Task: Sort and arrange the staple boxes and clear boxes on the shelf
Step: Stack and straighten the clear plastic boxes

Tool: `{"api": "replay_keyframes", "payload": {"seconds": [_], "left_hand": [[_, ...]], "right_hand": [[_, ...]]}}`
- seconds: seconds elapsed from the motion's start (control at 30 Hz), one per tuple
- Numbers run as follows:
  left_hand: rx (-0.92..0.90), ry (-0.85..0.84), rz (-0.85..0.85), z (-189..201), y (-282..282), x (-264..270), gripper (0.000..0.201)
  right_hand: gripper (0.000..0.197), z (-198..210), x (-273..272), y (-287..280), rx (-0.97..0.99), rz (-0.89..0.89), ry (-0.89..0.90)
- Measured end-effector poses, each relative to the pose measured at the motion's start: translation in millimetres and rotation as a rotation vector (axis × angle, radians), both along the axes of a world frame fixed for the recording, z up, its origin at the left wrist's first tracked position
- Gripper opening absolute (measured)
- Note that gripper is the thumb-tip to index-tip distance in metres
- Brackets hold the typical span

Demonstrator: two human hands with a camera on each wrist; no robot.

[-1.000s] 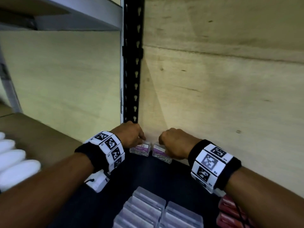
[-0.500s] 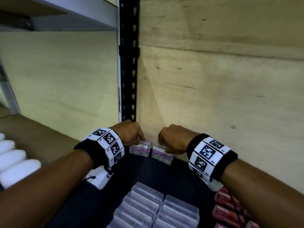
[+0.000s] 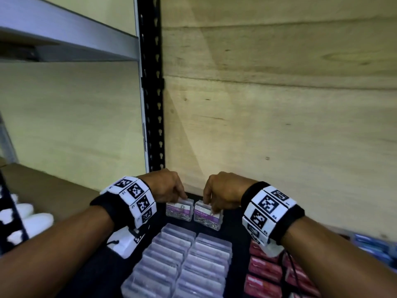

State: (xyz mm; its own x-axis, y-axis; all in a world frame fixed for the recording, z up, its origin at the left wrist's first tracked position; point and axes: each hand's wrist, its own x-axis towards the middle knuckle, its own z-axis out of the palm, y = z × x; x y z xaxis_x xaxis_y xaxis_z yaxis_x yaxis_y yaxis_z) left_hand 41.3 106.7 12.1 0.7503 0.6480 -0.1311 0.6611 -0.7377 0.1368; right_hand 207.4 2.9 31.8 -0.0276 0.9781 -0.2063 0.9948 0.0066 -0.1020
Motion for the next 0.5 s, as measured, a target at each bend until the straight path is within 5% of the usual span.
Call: {"api": "replay_keyframes", "payload": {"seconds": [0.5], "left_hand": [[0.017, 0.029, -0.054, 1, -55, -10, 0.026]], "right_hand": [[0.029, 2, -9, -54, -0.031, 0.005, 0.058]]}}
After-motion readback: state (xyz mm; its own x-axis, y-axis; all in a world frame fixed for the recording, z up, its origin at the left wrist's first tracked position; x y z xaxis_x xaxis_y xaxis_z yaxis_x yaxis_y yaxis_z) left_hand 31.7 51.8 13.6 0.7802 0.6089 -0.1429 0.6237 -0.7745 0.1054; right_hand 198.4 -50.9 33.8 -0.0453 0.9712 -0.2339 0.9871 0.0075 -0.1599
